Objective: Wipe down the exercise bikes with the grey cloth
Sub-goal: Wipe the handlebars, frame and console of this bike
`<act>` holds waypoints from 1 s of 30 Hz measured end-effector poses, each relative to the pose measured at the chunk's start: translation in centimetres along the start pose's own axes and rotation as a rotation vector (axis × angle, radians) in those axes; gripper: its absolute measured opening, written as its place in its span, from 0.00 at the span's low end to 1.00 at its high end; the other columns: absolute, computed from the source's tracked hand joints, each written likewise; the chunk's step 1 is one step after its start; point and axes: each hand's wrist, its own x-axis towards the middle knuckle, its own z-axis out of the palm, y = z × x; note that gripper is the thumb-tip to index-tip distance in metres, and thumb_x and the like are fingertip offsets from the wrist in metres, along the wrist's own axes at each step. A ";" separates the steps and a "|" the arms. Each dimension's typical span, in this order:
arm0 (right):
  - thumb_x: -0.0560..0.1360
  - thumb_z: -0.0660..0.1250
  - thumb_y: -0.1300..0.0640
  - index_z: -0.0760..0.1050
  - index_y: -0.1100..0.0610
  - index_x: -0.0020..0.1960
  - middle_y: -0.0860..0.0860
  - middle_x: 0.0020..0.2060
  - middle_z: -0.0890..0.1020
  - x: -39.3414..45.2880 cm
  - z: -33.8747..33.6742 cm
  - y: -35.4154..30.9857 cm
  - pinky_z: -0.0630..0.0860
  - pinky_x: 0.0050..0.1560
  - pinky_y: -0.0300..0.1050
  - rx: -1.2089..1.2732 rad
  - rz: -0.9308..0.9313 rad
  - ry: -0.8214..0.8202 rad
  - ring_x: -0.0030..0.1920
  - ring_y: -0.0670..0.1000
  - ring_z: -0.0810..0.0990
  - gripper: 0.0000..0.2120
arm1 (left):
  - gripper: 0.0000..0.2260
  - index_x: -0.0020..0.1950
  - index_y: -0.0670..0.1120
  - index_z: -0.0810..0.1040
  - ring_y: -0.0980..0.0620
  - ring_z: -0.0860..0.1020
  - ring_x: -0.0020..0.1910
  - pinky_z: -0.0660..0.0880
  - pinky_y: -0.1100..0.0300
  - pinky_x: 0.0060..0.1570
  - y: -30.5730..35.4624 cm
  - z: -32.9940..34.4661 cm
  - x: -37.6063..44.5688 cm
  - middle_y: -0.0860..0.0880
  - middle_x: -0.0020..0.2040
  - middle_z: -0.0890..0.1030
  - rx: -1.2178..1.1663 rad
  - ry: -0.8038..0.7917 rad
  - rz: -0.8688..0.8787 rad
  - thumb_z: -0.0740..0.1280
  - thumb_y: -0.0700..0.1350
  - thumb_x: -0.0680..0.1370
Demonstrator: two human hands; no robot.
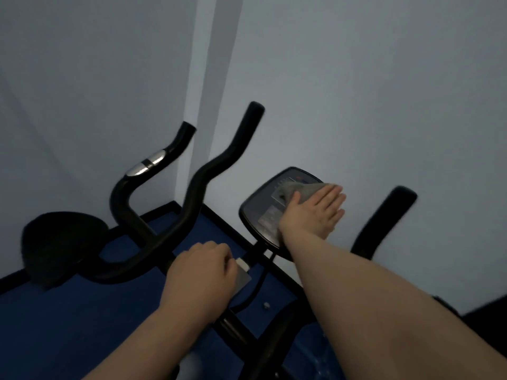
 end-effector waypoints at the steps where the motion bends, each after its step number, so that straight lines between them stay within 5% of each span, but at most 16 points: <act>1: 0.81 0.46 0.44 0.38 0.63 0.77 0.58 0.77 0.41 1.1 0.0 -0.7 0.38 0.75 0.53 -0.039 -0.052 0.010 0.77 0.56 0.39 0.34 | 0.11 0.46 0.52 0.75 0.56 0.73 0.45 0.65 0.61 0.42 0.0 0.1 0.0 0.56 0.44 0.76 0.012 0.008 0.005 0.55 0.51 0.80; 4: 0.81 0.42 0.44 0.36 0.62 0.77 0.57 0.77 0.39 0.0 0.9 -1.4 0.37 0.76 0.53 -0.161 -0.360 -0.028 0.77 0.55 0.38 0.32 | 0.11 0.44 0.51 0.75 0.56 0.72 0.43 0.65 0.61 0.40 0.0 0.4 -0.1 0.55 0.42 0.75 0.005 0.022 0.015 0.55 0.51 0.80; 7: 0.80 0.41 0.40 0.30 0.57 0.75 0.52 0.76 0.34 -1.3 0.9 1.7 0.34 0.73 0.50 -0.319 -0.849 -0.225 0.76 0.52 0.35 0.34 | 0.12 0.44 0.51 0.76 0.55 0.73 0.43 0.67 0.60 0.41 0.0 0.2 0.0 0.55 0.42 0.76 0.001 0.018 0.023 0.55 0.51 0.80; 9: 0.79 0.43 0.38 0.30 0.54 0.75 0.51 0.76 0.34 1.9 -1.1 3.3 0.35 0.73 0.49 -0.444 -0.983 -0.363 0.76 0.51 0.35 0.35 | 0.12 0.46 0.51 0.76 0.55 0.73 0.44 0.68 0.60 0.43 -0.1 0.3 0.0 0.55 0.44 0.76 0.015 0.005 0.026 0.55 0.51 0.80; 14: 0.80 0.40 0.40 0.30 0.59 0.75 0.56 0.76 0.34 3.7 -0.8 -0.9 0.37 0.75 0.54 -0.387 -0.624 -0.243 0.76 0.56 0.34 0.35 | 0.11 0.45 0.52 0.75 0.56 0.72 0.43 0.68 0.60 0.43 0.0 0.6 0.0 0.56 0.43 0.75 0.028 0.019 0.019 0.54 0.52 0.80; 21: 0.80 0.49 0.40 0.27 0.56 0.74 0.51 0.75 0.30 -3.6 -0.9 3.1 0.33 0.73 0.50 -0.431 -0.938 -0.418 0.76 0.52 0.33 0.38 | 0.11 0.45 0.51 0.76 0.55 0.73 0.44 0.71 0.57 0.42 0.1 0.2 0.0 0.55 0.43 0.76 0.006 -0.029 0.038 0.56 0.52 0.79; 26: 0.80 0.41 0.38 0.23 0.59 0.71 0.54 0.73 0.26 -1.6 -3.2 4.9 0.36 0.75 0.53 -0.517 -0.407 -0.419 0.74 0.55 0.30 0.37 | 0.10 0.47 0.53 0.76 0.55 0.74 0.44 0.70 0.58 0.41 0.0 0.0 -0.1 0.56 0.44 0.76 -0.024 -0.034 0.028 0.57 0.51 0.80; 30: 0.80 0.40 0.38 0.25 0.62 0.72 0.57 0.74 0.29 0.0 -2.3 2.9 0.35 0.75 0.53 -0.326 -0.254 -0.310 0.75 0.57 0.31 0.37 | 0.09 0.45 0.53 0.76 0.56 0.73 0.44 0.66 0.60 0.39 0.0 0.0 0.0 0.57 0.42 0.76 -0.026 -0.013 0.005 0.57 0.51 0.79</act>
